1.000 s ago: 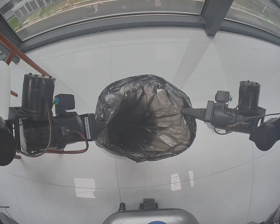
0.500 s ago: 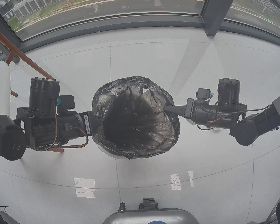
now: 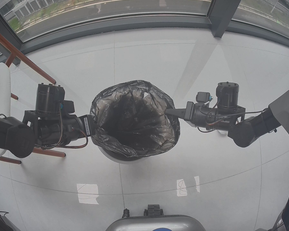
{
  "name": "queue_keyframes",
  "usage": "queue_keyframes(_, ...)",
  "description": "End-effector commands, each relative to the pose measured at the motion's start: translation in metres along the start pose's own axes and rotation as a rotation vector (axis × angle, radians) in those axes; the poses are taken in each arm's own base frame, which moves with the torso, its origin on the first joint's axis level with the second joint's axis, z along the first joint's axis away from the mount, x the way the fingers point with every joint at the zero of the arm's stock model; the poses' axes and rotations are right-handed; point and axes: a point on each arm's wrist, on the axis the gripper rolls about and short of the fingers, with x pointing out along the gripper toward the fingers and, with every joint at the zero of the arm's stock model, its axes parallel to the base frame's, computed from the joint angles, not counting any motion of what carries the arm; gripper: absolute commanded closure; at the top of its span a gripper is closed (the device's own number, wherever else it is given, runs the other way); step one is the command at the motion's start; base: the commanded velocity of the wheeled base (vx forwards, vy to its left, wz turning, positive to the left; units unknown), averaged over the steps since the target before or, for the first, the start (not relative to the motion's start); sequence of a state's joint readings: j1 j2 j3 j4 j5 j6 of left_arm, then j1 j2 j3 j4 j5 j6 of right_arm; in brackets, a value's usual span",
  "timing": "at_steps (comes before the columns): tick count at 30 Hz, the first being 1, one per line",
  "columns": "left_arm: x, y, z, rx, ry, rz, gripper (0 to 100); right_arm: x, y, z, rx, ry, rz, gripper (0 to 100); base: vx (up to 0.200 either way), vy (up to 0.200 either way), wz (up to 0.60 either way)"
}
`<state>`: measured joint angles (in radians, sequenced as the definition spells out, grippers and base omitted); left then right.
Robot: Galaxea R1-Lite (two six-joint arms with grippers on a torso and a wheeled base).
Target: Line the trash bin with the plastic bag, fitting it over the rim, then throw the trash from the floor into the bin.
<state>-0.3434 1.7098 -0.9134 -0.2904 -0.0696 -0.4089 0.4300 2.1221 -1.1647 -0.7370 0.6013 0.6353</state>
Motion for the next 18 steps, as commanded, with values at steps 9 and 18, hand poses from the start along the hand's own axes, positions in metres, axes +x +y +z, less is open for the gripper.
queue_keyframes(9,0.028,0.028,0.002,0.016,0.020,0.080,100,0.014,-0.033,0.003,0.023,0.001,-0.021,100,0.000,0.000,0.00)
queue_keyframes(18,0.035,0.038,0.000,0.002,0.036,0.107,100,0.015,-0.043,0.003,0.032,0.013,-0.014,100,0.000,0.000,0.00)
